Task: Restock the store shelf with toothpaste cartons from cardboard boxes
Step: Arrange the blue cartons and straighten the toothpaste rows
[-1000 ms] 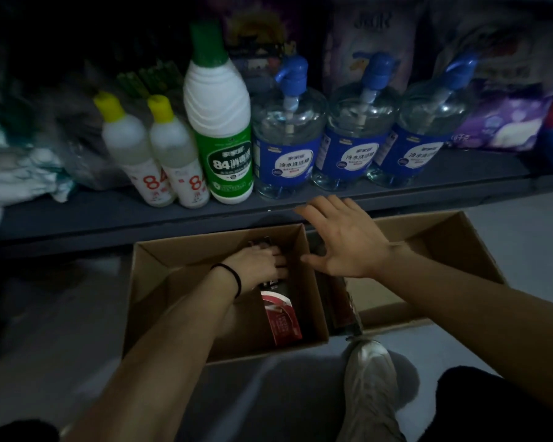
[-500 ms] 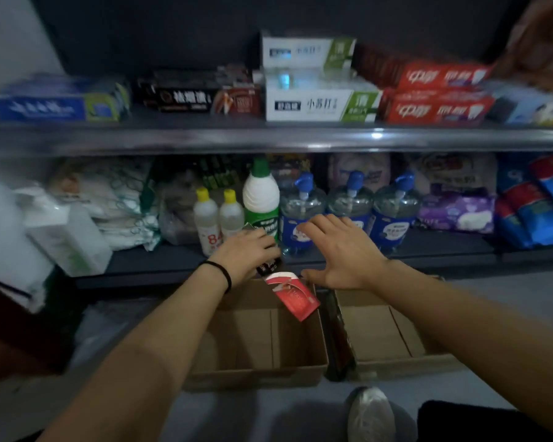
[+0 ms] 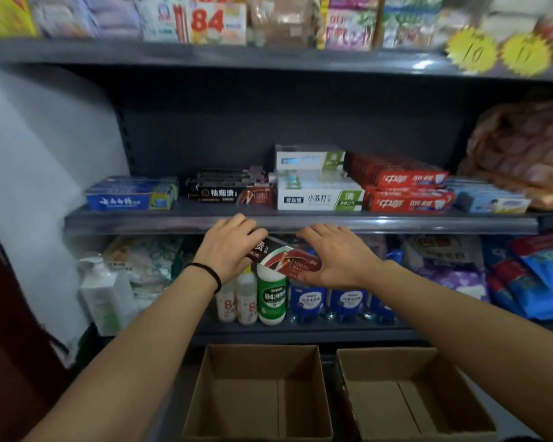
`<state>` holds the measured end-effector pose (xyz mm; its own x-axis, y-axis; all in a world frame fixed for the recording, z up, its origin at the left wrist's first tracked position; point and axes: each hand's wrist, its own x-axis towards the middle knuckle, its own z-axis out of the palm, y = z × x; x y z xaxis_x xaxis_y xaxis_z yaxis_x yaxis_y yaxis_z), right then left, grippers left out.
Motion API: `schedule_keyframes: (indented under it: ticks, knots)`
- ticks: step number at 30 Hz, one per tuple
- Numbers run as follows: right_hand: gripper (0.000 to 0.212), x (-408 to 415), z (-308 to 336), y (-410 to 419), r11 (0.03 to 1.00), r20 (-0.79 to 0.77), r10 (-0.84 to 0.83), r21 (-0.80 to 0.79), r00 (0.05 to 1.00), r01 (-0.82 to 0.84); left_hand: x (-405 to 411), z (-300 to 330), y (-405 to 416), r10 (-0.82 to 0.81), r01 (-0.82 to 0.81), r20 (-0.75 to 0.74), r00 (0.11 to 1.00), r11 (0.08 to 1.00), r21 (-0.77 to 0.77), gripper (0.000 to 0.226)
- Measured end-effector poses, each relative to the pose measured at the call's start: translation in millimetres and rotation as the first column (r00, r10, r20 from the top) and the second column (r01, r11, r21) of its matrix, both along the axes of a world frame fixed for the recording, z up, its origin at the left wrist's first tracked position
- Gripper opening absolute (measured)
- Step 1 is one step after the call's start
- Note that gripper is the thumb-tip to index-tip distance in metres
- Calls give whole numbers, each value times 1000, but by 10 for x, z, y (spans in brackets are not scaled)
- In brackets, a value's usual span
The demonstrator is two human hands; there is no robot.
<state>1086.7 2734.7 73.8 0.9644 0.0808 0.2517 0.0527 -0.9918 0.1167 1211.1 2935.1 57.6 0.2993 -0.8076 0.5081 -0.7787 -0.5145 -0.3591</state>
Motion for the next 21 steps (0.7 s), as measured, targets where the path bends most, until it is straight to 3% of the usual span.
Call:
schedule_keyframes:
  ticks: [9,16,21]
  knots:
    - [72,213,478,63,999,21,-42,11,999,42,109,375,41,26,-24,58,998,999,-42,60]
    - [40,446,663,143,989,-76,-38,143,996,49,223,457,119,57,-52,73,996,996,-67,58]
    - [36,600,686,203,988,-129,-40,146,991,59,307,448,187,70,-68,55,996,997,-39,58]
